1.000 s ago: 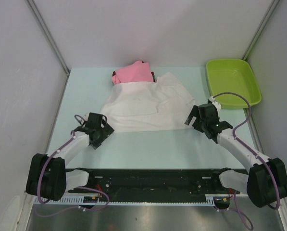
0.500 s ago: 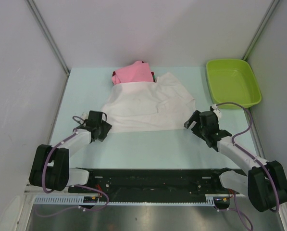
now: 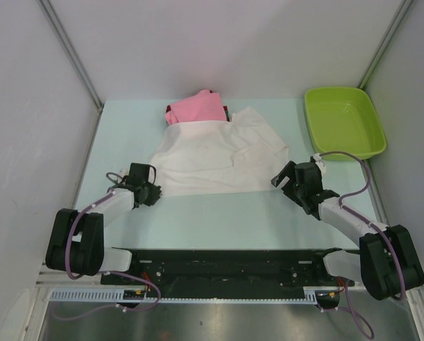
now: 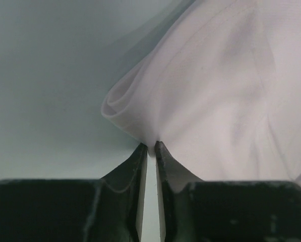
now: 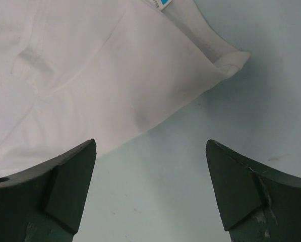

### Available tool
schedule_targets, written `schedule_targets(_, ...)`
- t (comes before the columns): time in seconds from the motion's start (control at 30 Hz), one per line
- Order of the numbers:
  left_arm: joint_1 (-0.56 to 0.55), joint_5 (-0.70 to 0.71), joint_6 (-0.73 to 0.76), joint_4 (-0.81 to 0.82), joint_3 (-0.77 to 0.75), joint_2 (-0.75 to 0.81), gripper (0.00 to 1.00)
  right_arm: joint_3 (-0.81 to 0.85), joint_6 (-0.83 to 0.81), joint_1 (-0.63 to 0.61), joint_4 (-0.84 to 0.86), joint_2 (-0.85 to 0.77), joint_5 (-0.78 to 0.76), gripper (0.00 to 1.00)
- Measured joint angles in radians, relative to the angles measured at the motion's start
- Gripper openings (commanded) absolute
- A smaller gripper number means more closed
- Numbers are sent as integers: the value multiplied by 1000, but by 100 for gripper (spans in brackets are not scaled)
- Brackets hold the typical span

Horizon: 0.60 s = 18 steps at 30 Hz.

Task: Fold and stack the t-shirts
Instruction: Fold the tshirt

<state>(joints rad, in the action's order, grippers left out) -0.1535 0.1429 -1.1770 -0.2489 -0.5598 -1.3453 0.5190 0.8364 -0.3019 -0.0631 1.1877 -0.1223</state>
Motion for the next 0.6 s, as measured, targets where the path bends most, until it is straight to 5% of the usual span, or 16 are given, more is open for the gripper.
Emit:
schedule_targets(0.1, 9, -6, 2, -1, -3, -9, 0, -9, 11, 8, 22, 26, 8, 94)
schedule_targets(0.6, 43, -55, 9, 2, -9, -20, 0, -15, 69, 66, 148, 171, 26, 60)
